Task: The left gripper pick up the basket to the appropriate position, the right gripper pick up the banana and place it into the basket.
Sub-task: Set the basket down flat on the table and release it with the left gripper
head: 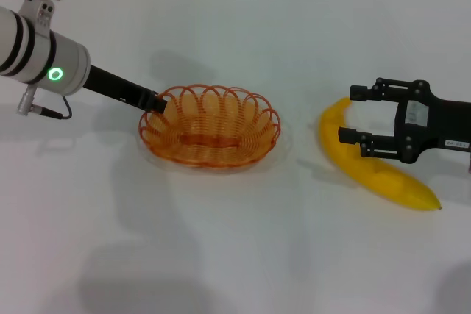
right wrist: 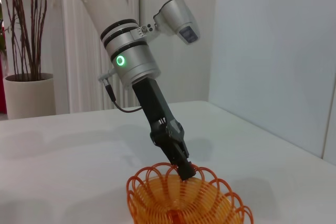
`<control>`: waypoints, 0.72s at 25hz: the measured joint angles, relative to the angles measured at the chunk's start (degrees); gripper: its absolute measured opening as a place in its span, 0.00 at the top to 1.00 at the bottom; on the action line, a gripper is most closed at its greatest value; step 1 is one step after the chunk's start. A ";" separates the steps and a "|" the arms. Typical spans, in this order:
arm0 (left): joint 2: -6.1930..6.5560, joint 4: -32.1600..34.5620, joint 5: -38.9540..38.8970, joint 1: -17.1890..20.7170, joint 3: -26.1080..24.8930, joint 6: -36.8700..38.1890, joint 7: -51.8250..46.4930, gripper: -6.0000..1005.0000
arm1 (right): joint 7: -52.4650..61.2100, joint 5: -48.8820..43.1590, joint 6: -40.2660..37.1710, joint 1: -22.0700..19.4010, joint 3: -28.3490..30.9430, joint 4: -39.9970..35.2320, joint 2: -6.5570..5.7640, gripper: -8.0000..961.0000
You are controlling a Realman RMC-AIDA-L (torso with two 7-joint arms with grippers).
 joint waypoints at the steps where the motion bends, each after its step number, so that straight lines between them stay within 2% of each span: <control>1: 0.00 -0.01 -0.05 -0.01 0.00 -0.05 -0.01 0.92 | 0.00 0.00 0.00 0.04 0.00 0.00 0.00 0.32; 13: -0.16 2.31 -1.54 0.68 -0.05 2.25 1.80 0.90 | 0.00 1.22 -0.44 -0.95 0.05 0.00 -0.19 0.33; 15: -0.17 5.97 -2.91 2.48 -0.07 4.02 2.30 0.90 | 0.00 2.22 -0.49 -1.41 0.07 0.00 -0.29 0.33; 18: -0.22 14.25 -6.61 7.79 0.29 7.64 3.38 0.78 | 0.00 2.87 -0.54 -1.69 0.09 0.00 -0.34 0.33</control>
